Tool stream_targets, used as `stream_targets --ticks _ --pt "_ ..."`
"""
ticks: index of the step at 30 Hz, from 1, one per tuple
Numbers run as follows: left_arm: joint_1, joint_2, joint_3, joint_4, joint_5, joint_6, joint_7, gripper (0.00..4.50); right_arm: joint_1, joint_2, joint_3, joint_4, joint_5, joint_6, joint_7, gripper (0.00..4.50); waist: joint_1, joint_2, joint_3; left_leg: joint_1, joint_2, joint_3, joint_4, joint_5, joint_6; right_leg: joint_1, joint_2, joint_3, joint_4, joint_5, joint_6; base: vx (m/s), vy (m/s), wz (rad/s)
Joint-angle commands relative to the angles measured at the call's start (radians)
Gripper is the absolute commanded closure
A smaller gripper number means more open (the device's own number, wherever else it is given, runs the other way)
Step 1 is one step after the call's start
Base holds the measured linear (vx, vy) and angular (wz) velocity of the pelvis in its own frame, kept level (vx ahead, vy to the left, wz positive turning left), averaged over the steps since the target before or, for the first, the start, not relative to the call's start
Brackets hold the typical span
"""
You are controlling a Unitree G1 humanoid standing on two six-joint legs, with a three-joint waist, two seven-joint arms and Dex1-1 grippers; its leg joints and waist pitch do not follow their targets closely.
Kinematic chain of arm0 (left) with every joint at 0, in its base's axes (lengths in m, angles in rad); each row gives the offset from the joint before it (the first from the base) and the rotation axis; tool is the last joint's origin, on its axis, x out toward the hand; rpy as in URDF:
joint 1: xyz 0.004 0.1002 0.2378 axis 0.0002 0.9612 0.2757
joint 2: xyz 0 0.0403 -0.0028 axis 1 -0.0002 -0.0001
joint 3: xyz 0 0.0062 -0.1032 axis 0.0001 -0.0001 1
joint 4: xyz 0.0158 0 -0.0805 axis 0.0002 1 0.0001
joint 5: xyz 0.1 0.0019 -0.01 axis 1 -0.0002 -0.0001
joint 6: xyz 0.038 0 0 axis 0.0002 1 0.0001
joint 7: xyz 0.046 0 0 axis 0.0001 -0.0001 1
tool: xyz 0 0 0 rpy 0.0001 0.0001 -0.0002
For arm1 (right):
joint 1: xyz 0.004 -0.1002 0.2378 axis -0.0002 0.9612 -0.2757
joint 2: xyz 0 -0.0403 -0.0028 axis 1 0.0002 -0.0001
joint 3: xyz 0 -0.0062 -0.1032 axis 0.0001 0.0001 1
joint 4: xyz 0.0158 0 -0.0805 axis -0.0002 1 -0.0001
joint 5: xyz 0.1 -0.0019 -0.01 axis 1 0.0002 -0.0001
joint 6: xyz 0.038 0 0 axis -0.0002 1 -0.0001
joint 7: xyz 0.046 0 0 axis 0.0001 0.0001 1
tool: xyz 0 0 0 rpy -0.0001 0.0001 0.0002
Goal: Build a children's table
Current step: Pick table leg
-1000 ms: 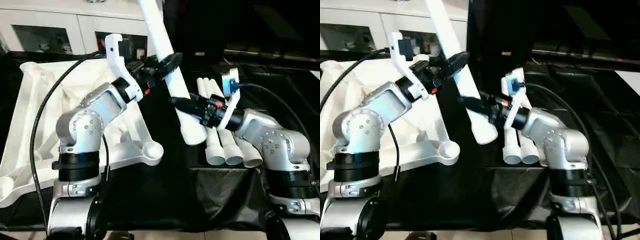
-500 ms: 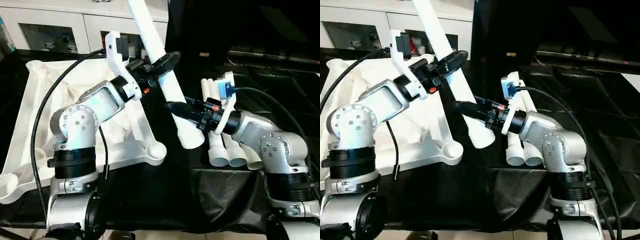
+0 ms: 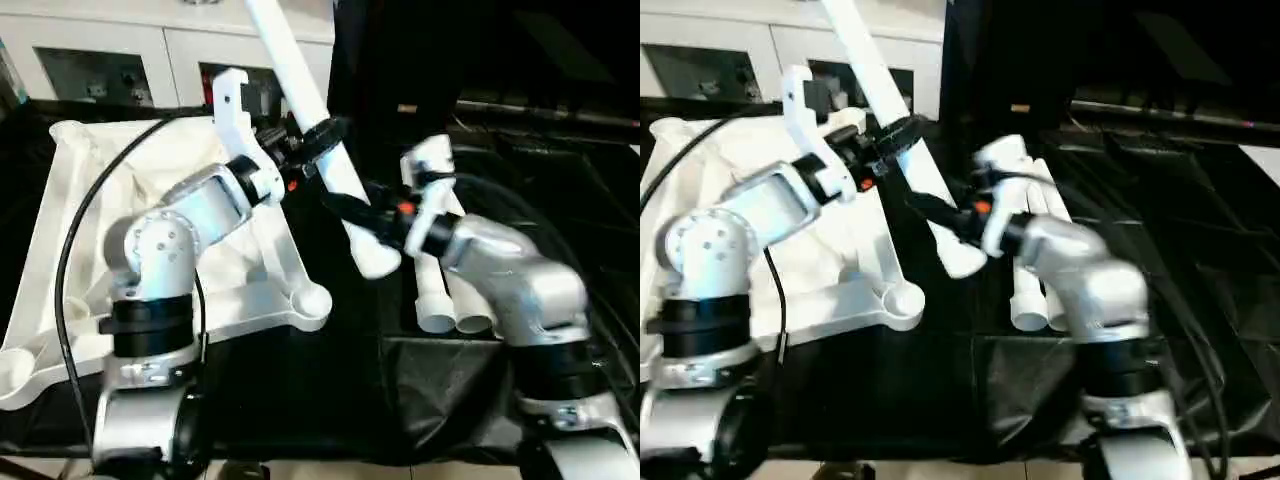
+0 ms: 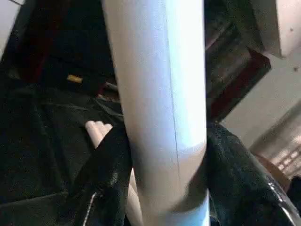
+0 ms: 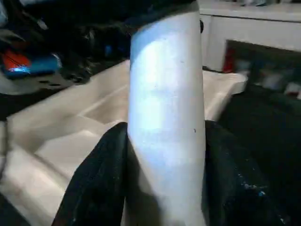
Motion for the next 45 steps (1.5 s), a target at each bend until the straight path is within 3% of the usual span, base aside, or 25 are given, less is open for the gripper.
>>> stream_targets --ticks 1,16,17,19,23,25,26,27,28,29,31,36,40,44,45 --pt "-0.021 -0.022 -0.007 0.014 0.011 -0.010 0.031 2.45 -0.025 0.005 0.026 -0.006 -0.034 -0.029 -0.022 2.64 -0.004 0.006 -0.068 0.026 0.058 -0.026 -0.065 -0.162 -0.045 0.042 -0.103 0.059 -0.088 -0.103 -0.104 0.000 0.000 0.00" --pt "-0.015 -0.041 0.011 0.018 0.017 -0.047 0.066 2.64 -0.020 0.027 0.065 0.031 -0.111 -0.114 -0.068 2.64 -0.007 0.005 -0.067 0.028 0.059 -0.027 -0.067 -0.181 -0.037 0.041 -0.102 0.060 -0.090 -0.108 -0.090 0.000 0.000 0.00" --pt "-0.013 -0.037 0.005 0.015 0.020 -0.055 0.055 2.64 -0.021 0.032 0.059 0.033 -0.110 -0.114 -0.073 2.29 -0.008 0.005 -0.066 0.028 0.059 -0.027 -0.067 -0.180 -0.035 0.041 -0.103 0.061 -0.090 -0.107 -0.089 0.000 0.000 0.00" --pt "-0.008 -0.021 -0.011 0.011 0.031 -0.066 0.030 2.64 -0.031 0.053 0.021 0.040 -0.061 -0.095 -0.063 1.94 -0.010 0.007 -0.066 0.028 0.059 -0.028 -0.069 -0.184 -0.034 0.040 -0.102 0.060 -0.089 -0.108 -0.090 0.000 0.000 0.00" --pt "-0.002 0.007 -0.034 0.012 0.044 -0.076 -0.011 2.66 -0.042 0.056 -0.016 0.047 -0.002 -0.072 -0.025 1.61 -0.013 0.007 -0.067 0.030 0.062 -0.028 -0.069 -0.186 -0.033 0.040 -0.103 0.061 -0.088 -0.096 -0.094 0.000 0.000 0.00" --pt "0.008 0.053 -0.073 0.001 0.057 -0.089 -0.086 2.66 -0.049 0.047 -0.055 0.040 0.081 -0.025 0.036 1.49 -0.014 0.008 -0.067 0.030 0.061 -0.028 -0.070 -0.190 -0.030 0.040 -0.101 0.061 -0.087 -0.100 -0.092 0.000 0.000 0.00" --pt "0.008 0.054 -0.074 0.001 0.057 -0.089 -0.086 2.66 -0.049 0.047 -0.055 0.040 0.081 -0.025 0.037 1.49 -0.015 0.008 -0.066 0.031 0.061 -0.028 -0.071 -0.190 -0.030 0.039 -0.100 0.060 -0.088 -0.103 -0.092 0.000 0.000 0.00" --pt "0.029 0.133 -0.135 -0.033 0.053 -0.073 -0.212 2.66 -0.057 0.006 -0.087 0.037 0.162 0.053 0.121 1.49 -0.017 0.004 -0.067 0.029 0.062 -0.027 -0.071 -0.183 -0.030 0.040 -0.101 0.060 -0.087 -0.093 -0.094 0.000 0.000 0.00" --pt "0.040 0.174 -0.161 -0.055 0.041 -0.063 -0.284 2.66 -0.059 -0.022 -0.089 0.038 0.177 0.075 0.165 1.49 -0.014 0.004 -0.069 0.031 0.061 -0.030 -0.070 -0.175 -0.019 0.047 -0.103 0.059 -0.084 -0.103 -0.091 0.000 0.000 0.00" --pt "0.048 0.202 -0.175 -0.071 0.025 -0.053 -0.337 2.66 -0.060 -0.046 -0.086 0.042 0.185 0.099 0.198 1.49 -0.017 0.002 -0.066 0.031 0.063 -0.025 -0.070 -0.162 -0.022 0.039 -0.100 0.060 -0.084 -0.094 -0.093 0.000 0.000 0.00" --pt "0.058 0.240 -0.184 -0.098 -0.012 -0.043 -0.428 2.66 -0.059 -0.087 -0.067 0.044 0.189 0.112 0.261 1.49 -0.016 0.003 -0.067 0.029 0.060 -0.023 -0.067 -0.137 -0.026 0.041 -0.100 0.059 -0.078 -0.064 -0.114 0.000 0.000 0.00" --pt "0.067 0.301 -0.203 -0.131 -0.066 -0.056 -0.591 2.66 -0.047 -0.175 0.000 0.020 0.216 0.169 0.405 1.49 -0.020 -0.002 -0.064 0.029 0.059 -0.020 -0.067 -0.151 -0.019 0.043 -0.102 0.059 -0.084 -0.113 -0.132 0.000 0.000 0.00" --pt "0.035 0.273 -0.165 -0.104 -0.106 -0.054 -0.588 2.66 -0.038 -0.205 0.038 0.007 0.219 0.189 0.448 1.49 -0.018 -0.006 -0.063 0.026 0.059 -0.019 -0.064 -0.152 -0.023 0.044 -0.106 0.059 -0.085 -0.124 -0.151 0.000 0.000 0.00" --pt "0.022 0.244 -0.142 -0.102 -0.139 -0.054 -0.589 2.66 -0.034 -0.208 0.049 0.000 0.230 0.215 0.474 1.49 -0.017 -0.009 -0.064 0.026 0.059 -0.020 -0.062 -0.147 -0.021 0.044 -0.107 0.059 -0.086 -0.137 -0.147 0.000 0.000 0.00" --pt "0.027 0.247 -0.148 -0.102 -0.135 -0.059 -0.600 2.66 -0.034 -0.210 0.052 0.000 0.234 0.219 0.480 1.66 -0.017 -0.010 -0.064 0.027 0.060 -0.020 -0.062 -0.146 -0.020 0.044 -0.105 0.059 -0.085 -0.140 -0.143 0.000 0.000 0.00"
